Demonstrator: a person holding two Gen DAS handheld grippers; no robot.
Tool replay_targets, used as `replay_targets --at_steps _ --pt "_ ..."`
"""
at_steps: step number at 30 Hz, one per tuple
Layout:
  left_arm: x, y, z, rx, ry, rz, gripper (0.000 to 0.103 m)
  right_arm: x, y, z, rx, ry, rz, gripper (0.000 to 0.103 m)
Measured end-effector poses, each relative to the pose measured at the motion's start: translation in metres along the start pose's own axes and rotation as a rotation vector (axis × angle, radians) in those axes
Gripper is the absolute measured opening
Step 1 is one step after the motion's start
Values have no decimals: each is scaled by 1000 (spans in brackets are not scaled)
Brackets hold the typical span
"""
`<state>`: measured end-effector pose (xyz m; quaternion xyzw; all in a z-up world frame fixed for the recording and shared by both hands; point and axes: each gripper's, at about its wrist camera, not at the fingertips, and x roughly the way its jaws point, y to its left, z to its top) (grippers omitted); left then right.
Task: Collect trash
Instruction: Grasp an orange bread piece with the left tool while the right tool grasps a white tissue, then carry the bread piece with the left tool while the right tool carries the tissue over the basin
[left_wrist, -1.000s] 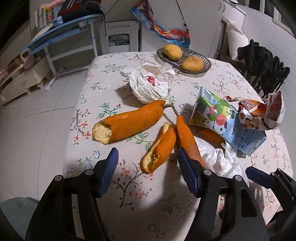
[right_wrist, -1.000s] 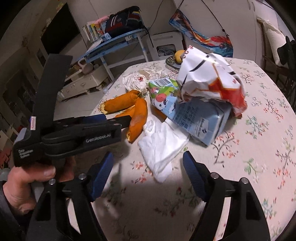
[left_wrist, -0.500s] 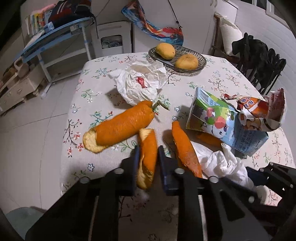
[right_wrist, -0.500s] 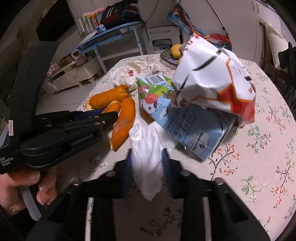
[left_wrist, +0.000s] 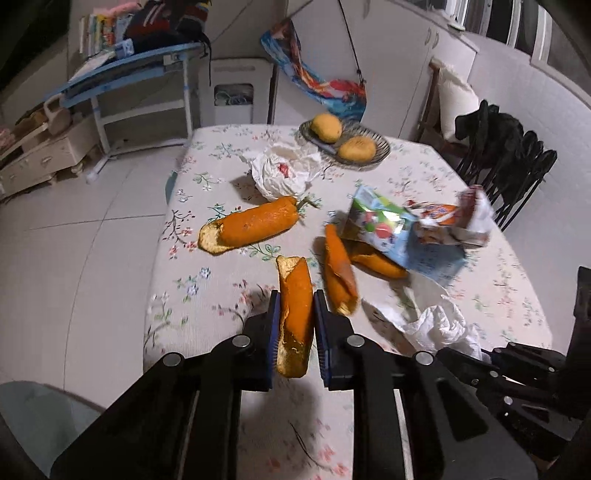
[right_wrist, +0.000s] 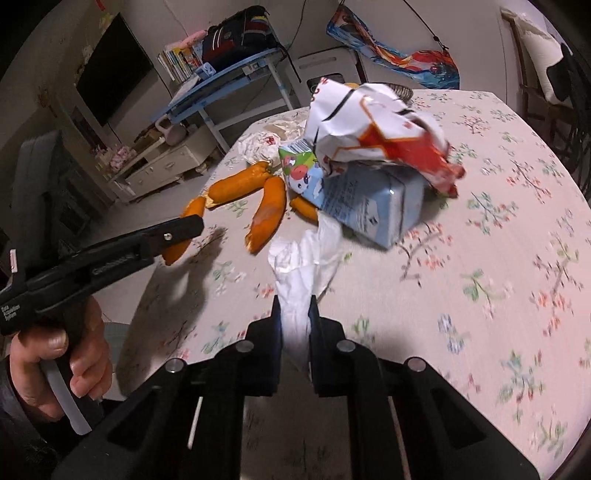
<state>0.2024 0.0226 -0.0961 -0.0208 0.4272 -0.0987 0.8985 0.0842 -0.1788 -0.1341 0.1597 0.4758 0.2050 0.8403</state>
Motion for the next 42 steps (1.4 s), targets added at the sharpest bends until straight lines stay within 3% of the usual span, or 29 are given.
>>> replay_targets --at_steps 16,17,18,20,28,32,33,34,42 --pt "-54 -32 -50 17 -79 17 17 -34 0 -20 14 -57 -7 13" --pt "-55 -32 -52 13 -78 15 17 -33 0 -19 13 -56 -14 22" --pt "-56 -32 -54 11 -77 16 17 -32 2 -18 4 -65 -28 40" --pt "-58 -32 -58 11 -74 19 17 -28 8 -20 -27 -68 -39 52" --pt "-59 -25 -66 -26 -63 18 17 12 21 -13 -109 -13 -114 53" --pt "-59 -23 -66 -33 -66 14 17 18 18 -13 -119 12 -142 33" --pt "-59 -24 -65 -33 -67 13 17 19 16 -13 -115 24 -132 17" --pt "-59 -24 -64 -32 -69 13 17 18 15 -14 -110 27 -125 12" --pt "-74 -27 -69 -42 -114 -8 17 -25 9 -21 -54 -45 -44 8"
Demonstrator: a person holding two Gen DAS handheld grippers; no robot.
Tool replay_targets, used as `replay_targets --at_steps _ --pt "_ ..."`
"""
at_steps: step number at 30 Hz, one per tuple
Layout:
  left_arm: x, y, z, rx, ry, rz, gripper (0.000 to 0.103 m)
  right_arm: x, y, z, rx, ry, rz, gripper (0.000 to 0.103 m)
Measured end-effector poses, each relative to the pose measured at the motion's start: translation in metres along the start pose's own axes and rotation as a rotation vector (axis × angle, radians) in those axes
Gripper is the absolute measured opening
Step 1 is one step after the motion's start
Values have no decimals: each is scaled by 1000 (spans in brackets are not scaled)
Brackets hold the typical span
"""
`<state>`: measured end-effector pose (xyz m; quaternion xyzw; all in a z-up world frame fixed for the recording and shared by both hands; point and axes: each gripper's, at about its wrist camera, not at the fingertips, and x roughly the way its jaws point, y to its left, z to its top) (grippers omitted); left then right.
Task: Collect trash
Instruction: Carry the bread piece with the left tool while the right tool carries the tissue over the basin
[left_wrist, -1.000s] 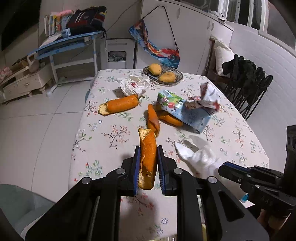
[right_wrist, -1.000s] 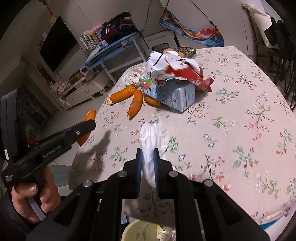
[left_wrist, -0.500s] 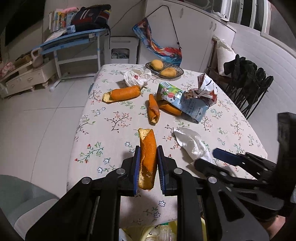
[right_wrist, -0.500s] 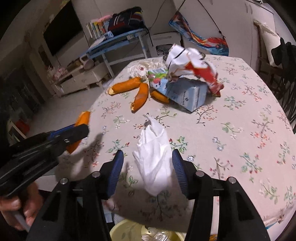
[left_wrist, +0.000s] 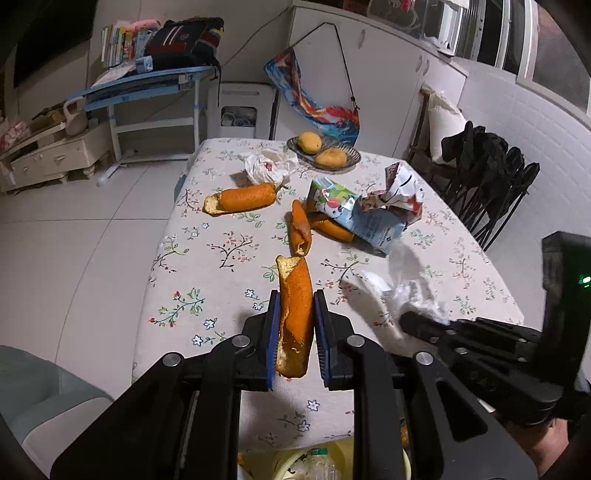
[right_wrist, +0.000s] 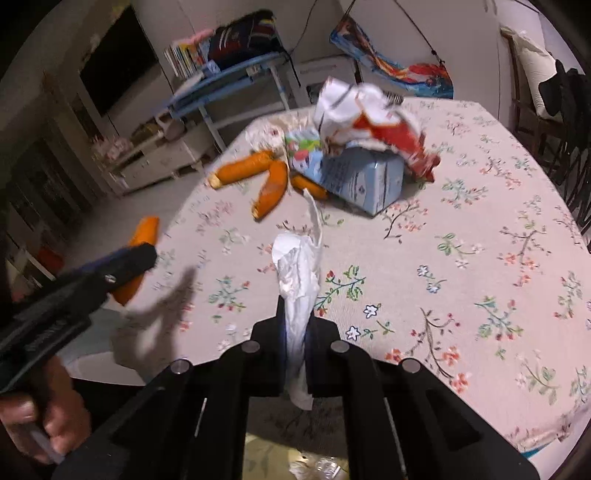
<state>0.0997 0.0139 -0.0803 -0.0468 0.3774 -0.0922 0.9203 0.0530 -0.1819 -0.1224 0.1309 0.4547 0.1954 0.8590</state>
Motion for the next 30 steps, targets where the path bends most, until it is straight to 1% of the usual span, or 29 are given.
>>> replay_targets --at_steps 5,9,16,20,30 --pt "-9 -4 -6 10 -11 5 17 -25 -5 -10 30 -32 27 8" --pt "-17 -10 -12 25 -19 -1 17 -35 -1 -17 29 -32 36 8" --pt "-29 -20 -26 54 -26 -8 17 -52 12 -39 -2 -19 52 8" --pt "-38 -24 -33 62 -30 -13 17 -60 20 -58 -28 12 64 8" --pt "-59 -35 -58 85 -34 -23 17 -59 42 -110 -88 157 87 8"
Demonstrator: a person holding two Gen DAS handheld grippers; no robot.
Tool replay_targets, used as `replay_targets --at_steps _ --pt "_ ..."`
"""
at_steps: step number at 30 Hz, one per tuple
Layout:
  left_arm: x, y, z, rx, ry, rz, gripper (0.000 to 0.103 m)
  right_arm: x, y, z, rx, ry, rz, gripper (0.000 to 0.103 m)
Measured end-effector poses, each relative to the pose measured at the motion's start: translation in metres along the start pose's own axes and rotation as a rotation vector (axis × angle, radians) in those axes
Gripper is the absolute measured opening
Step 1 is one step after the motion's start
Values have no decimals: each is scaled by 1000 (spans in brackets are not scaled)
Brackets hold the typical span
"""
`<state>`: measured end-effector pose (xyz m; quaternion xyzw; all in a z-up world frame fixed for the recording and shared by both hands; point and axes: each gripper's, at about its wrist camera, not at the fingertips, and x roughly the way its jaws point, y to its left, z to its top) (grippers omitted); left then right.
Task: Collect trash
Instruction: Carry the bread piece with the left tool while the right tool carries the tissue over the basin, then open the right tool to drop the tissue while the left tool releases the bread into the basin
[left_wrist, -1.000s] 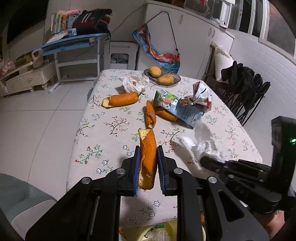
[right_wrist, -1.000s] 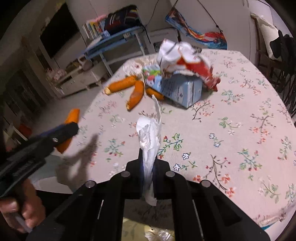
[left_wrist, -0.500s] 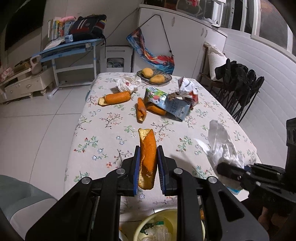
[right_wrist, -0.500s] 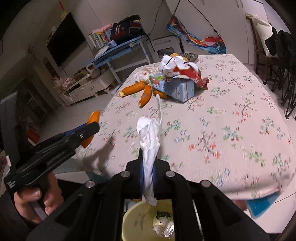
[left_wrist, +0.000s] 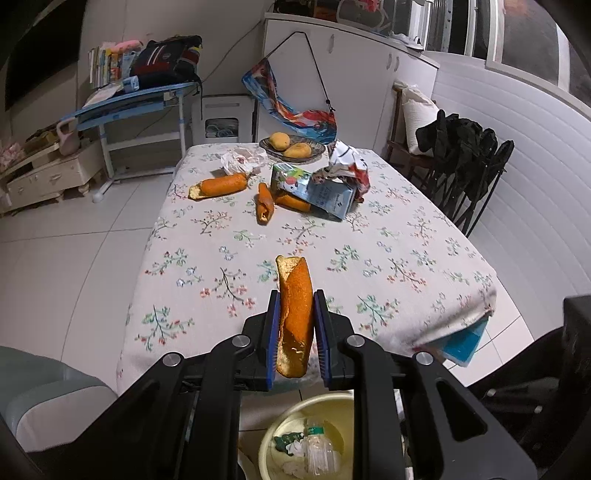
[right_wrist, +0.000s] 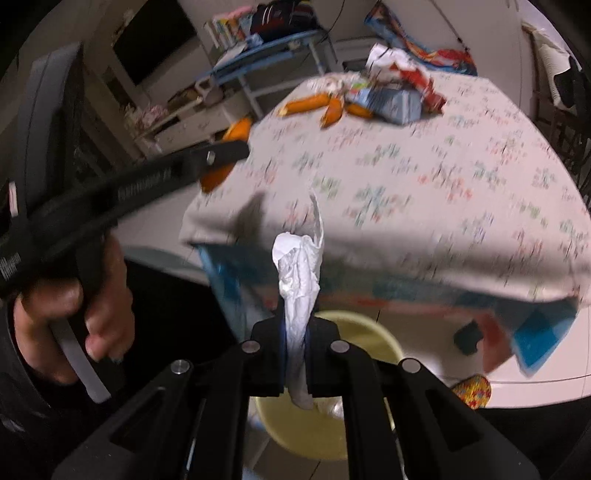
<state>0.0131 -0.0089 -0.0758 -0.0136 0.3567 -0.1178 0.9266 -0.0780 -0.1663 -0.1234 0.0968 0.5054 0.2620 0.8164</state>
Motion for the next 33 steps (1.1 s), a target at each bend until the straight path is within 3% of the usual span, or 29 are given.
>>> replay_targets --at_steps 14,16,18,22,25,29,33 --pt "-20 -13 -29 15 20 -38 17 33 3 -40 16 197 -19 8" --pt "-20 -16 -32 26 28 -43 17 36 -2 -41 36 215 -17 12" --pt "-19 -18 -35 32 33 -47 17 39 -6 -44 54 227 -23 30" --pt "-19 -21 -39 41 43 -56 17 36 -6 -43 56 217 -24 37" --pt "-18 -24 -42 51 53 -64 17 32 -8 -41 73 194 -35 47" --pt "-17 -32 -50 78 74 -79 17 18 -20 -36 132 108 -59 57" --pt "-17 -42 -60 109 99 -101 17 -7 -30 -28 168 -34 -109 63"
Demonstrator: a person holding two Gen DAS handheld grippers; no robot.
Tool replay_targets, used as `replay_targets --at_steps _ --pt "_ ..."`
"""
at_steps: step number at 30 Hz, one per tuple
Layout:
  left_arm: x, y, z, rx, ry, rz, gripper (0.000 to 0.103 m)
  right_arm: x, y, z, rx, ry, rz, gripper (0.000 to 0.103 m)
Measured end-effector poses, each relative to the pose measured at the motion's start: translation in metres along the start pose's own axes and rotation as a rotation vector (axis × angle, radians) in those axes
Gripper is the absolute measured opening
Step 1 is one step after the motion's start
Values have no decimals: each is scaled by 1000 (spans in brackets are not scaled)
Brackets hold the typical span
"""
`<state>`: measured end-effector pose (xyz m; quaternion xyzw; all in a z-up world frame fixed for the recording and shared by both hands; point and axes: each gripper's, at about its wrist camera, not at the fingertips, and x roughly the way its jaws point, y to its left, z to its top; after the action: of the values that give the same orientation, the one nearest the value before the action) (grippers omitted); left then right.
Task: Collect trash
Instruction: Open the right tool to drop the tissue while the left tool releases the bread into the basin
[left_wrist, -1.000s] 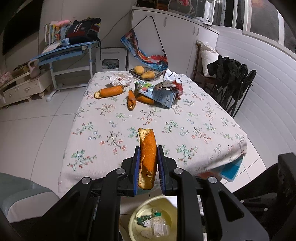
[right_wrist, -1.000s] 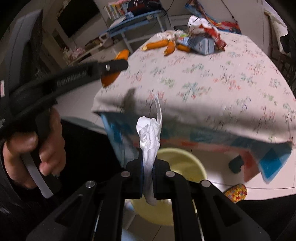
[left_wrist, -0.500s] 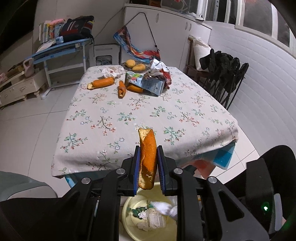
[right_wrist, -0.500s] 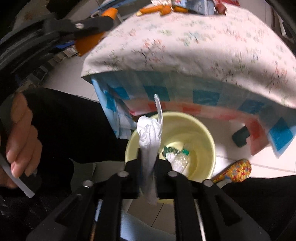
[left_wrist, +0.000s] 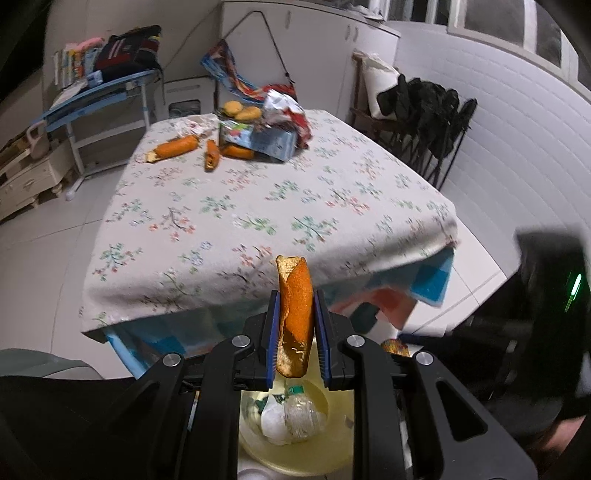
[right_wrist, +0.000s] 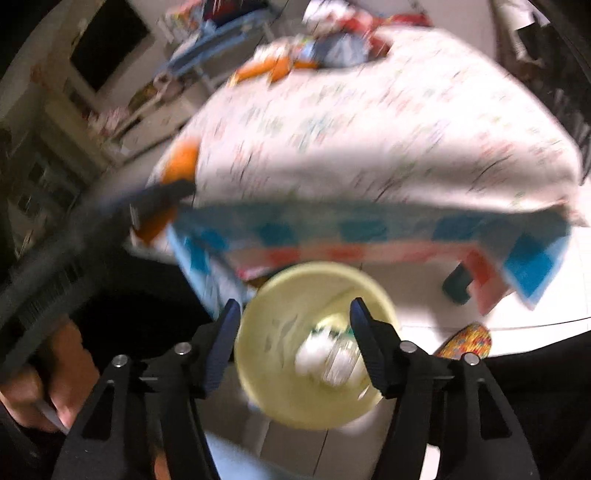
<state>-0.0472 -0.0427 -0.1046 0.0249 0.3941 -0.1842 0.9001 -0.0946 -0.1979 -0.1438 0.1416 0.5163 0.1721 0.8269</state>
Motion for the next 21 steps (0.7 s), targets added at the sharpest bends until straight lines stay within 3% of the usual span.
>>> replay_targets --at_steps 4,10,17,19,21 --pt "3 -10 -8 31 28 -23 17 -20 -11 7 44 -110 -38 70" --pt "3 -14 -15 36 51 -52 17 -33 -27 12 112 -189 -77 71" --pt "19 -15 -28 35 156 -78 17 -40 -34 13 144 -244 -86 73" --pt "25 -17 -32 36 193 -77 24 -40 -35 13 146 -249 -89 73" --pt "28 -18 -34 43 208 -70 38 -40 -35 13 148 -254 -92 73"
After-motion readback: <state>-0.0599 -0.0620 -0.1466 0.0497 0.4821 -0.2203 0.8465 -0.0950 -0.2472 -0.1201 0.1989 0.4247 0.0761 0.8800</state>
